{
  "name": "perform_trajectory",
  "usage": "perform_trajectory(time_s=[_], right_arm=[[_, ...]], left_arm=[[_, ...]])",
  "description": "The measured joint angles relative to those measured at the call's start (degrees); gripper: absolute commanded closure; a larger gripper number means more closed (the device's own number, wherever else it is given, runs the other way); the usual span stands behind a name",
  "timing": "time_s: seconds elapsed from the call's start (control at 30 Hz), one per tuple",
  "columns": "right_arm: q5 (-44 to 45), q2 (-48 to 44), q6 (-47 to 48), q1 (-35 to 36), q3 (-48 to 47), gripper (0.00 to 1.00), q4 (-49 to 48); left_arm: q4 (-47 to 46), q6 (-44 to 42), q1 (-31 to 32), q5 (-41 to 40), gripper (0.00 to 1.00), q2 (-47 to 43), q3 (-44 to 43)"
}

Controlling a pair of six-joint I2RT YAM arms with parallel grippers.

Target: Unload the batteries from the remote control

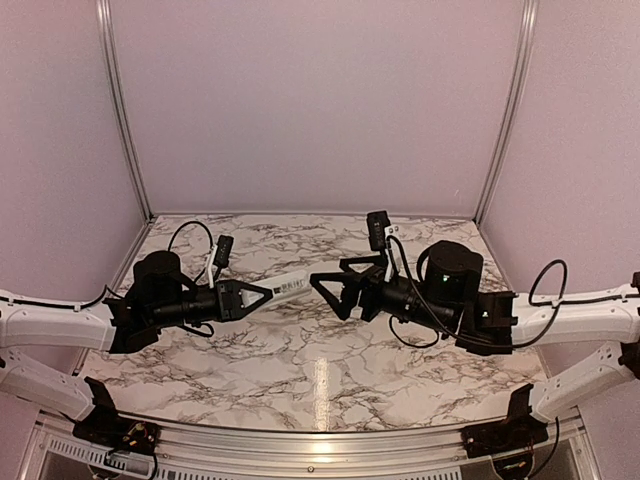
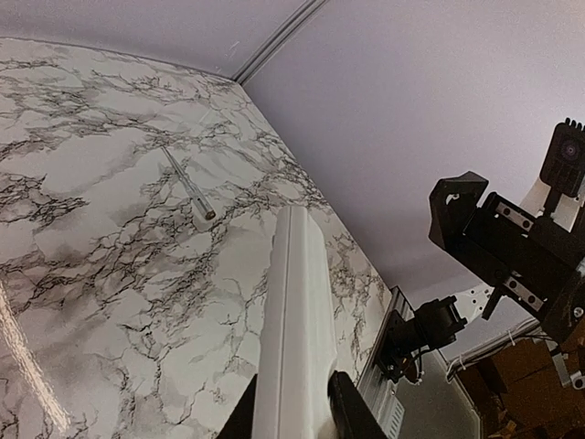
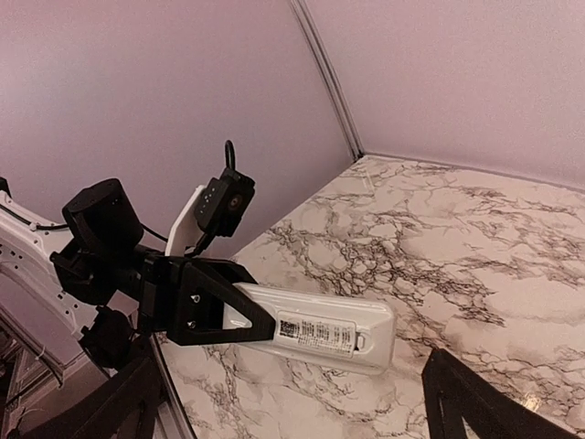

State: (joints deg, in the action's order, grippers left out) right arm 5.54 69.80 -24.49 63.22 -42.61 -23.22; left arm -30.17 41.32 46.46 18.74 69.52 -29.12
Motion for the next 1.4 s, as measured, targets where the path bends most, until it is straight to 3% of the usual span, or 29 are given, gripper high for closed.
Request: perform_trajectory(time_s=[0.47,0.73,1.4], right_arm=[[-6.0,7.2,-4.1,0.5,-3.0,0.03,-2.0],[-5.2,7.4,-5.3,1.1,-4.7,0.03,-0.2],[-6.0,6.6,-11.3,1.4,-5.5,0.06,1.4]], left_arm=[[-0.8,3.3,0.0,1.2,1.0,-0.6,0.0],[0.7,2.3,0.0,0.2,1.0,-4.9,0.0],[-4.9,5.3,0.0,-1.0,1.0,-4.0,3.3]])
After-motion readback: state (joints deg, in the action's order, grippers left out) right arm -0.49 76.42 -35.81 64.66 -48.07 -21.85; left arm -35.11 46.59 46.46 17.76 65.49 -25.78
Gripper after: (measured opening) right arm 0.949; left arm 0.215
